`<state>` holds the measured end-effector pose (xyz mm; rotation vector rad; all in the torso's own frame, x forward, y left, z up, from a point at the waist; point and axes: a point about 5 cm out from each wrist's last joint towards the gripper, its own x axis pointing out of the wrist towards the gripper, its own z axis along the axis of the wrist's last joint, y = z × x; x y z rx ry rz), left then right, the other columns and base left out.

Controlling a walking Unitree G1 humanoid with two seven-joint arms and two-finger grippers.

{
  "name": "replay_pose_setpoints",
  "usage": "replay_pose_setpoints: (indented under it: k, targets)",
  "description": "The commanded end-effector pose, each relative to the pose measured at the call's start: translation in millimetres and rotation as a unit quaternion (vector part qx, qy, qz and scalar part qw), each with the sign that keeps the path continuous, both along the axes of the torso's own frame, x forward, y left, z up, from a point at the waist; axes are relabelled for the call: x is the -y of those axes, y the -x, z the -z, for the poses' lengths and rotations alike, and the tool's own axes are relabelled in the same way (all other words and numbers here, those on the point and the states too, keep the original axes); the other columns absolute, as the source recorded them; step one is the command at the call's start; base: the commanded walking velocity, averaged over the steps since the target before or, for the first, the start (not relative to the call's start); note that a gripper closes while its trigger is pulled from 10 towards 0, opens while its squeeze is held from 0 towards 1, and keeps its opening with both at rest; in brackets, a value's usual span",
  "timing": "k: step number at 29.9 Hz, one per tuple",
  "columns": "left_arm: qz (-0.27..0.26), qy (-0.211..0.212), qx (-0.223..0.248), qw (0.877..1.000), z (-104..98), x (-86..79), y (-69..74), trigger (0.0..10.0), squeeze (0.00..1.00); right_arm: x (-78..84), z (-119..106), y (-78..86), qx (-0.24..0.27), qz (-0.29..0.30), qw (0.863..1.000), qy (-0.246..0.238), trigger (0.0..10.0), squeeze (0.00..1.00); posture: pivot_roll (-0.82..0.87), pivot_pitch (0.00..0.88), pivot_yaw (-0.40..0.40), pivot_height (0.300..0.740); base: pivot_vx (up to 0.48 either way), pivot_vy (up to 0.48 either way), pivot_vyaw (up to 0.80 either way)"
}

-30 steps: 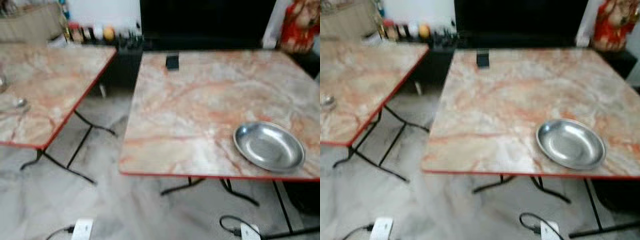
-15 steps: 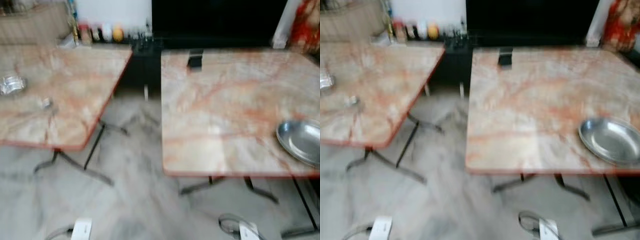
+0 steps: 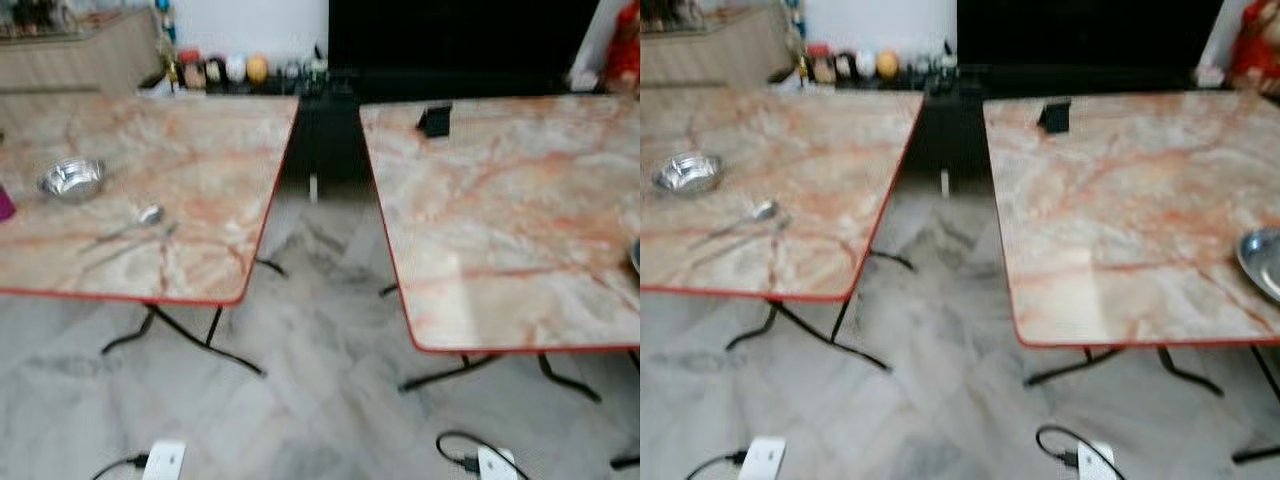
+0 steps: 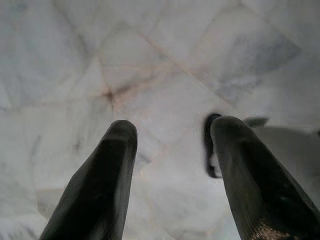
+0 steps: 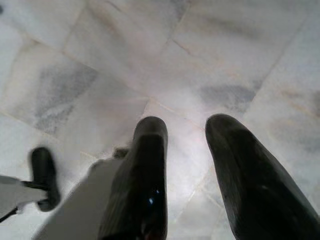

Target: Setting the table

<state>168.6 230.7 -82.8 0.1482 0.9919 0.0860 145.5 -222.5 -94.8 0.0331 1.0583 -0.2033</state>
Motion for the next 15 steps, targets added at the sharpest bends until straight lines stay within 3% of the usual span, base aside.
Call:
replay_pose_setpoints:
  k: [1,15]
  targets:
    - [0.001,-0.008,-0.011,1.0,1.2,-7.1,6.8,10.0,0.0,-6.5,0.4,-2.5,0.004,0.001,1.0,-0.01,10.0,0.0,0.02,0.0,-0.005,0.74,0.0,0.39,0.0]
    - [0.01,-0.012,-0.014,1.0,1.6,-7.9,8.4,10.0,0.0,-7.2,1.0,-1.0,0.003,-0.003,1.0,-0.009,10.0,0.0,0.03,0.0,-0.007,0.74,0.0,0.384,0.0]
